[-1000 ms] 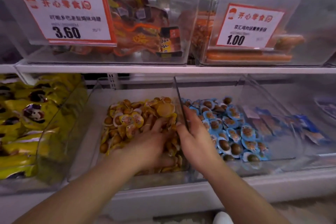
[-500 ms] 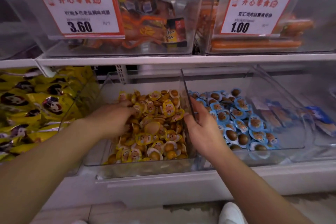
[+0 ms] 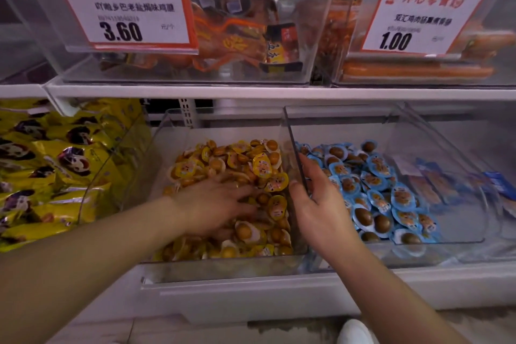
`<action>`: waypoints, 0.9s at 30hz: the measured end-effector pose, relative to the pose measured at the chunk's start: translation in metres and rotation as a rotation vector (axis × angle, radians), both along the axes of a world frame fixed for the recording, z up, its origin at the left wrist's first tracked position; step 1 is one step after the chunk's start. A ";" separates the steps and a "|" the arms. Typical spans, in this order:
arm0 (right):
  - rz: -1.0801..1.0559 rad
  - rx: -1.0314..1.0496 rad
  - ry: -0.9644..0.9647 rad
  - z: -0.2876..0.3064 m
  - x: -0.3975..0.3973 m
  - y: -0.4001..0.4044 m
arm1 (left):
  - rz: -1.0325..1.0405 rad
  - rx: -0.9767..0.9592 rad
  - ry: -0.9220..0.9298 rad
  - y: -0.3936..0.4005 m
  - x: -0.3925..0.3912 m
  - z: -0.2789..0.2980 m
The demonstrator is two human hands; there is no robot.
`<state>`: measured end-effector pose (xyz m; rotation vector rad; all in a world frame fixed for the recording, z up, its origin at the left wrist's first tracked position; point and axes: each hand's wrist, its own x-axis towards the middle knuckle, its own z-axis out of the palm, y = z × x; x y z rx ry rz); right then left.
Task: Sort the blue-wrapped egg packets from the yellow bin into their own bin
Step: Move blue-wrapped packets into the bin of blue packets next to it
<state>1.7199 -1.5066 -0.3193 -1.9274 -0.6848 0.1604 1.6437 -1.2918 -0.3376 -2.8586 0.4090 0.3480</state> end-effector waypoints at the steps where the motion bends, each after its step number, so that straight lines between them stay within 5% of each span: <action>1: -0.001 0.007 0.001 0.000 0.000 0.000 | -0.008 0.031 -0.037 0.006 0.002 0.001; 9: 0.027 0.038 0.017 0.002 0.000 -0.001 | 0.113 0.066 -0.111 0.030 0.011 0.025; 19: 0.008 0.018 0.021 0.005 -0.003 -0.001 | 0.309 -0.193 0.052 0.039 -0.018 0.049; 27: -0.007 0.006 0.001 0.006 -0.006 0.001 | 0.145 0.117 0.124 0.031 -0.057 0.034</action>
